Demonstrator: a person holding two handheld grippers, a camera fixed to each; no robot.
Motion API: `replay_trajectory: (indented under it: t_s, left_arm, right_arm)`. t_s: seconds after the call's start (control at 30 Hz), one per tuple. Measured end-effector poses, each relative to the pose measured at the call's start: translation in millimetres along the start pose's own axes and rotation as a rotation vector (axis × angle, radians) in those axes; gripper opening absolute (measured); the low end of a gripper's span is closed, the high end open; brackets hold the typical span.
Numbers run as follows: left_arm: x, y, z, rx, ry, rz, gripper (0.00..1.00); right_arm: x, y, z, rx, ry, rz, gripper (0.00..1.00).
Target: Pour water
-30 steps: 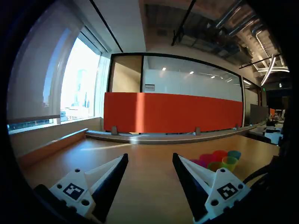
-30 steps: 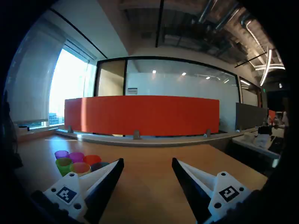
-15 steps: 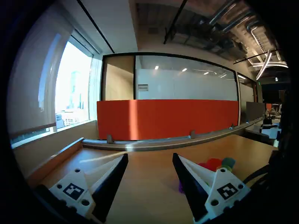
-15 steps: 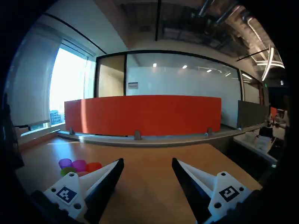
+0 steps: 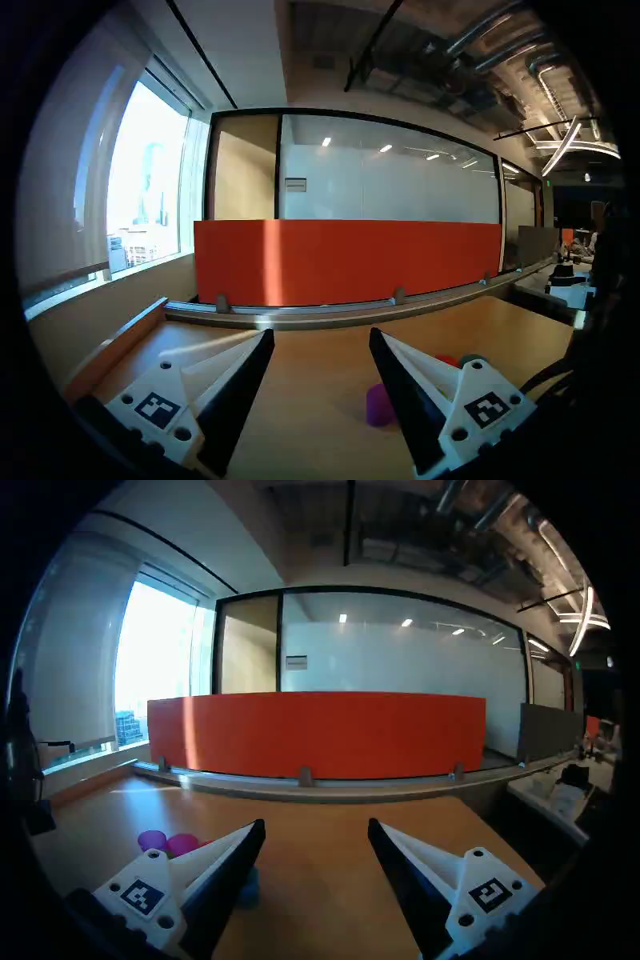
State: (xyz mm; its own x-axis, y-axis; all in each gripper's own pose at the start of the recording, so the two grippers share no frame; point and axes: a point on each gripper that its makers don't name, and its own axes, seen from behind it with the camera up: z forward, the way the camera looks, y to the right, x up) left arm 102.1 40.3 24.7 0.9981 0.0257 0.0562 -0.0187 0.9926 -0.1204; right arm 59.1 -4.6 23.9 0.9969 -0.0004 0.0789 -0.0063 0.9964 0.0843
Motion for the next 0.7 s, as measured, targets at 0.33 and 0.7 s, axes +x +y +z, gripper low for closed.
replay_trajectory:
  t_s: [0.33,0.7]
  left_arm:
    - [-6,14.1,6.8,-0.084,-0.023,-0.016,0.87]
    - [-4,39.6,7.8,-0.216,-0.029,0.008,0.87]
  right_arm:
    - [8,-21,3.9,0.140,0.017,-0.022,1.00]
    - [16,-48,4.6,0.325,0.007,-0.040,1.00]
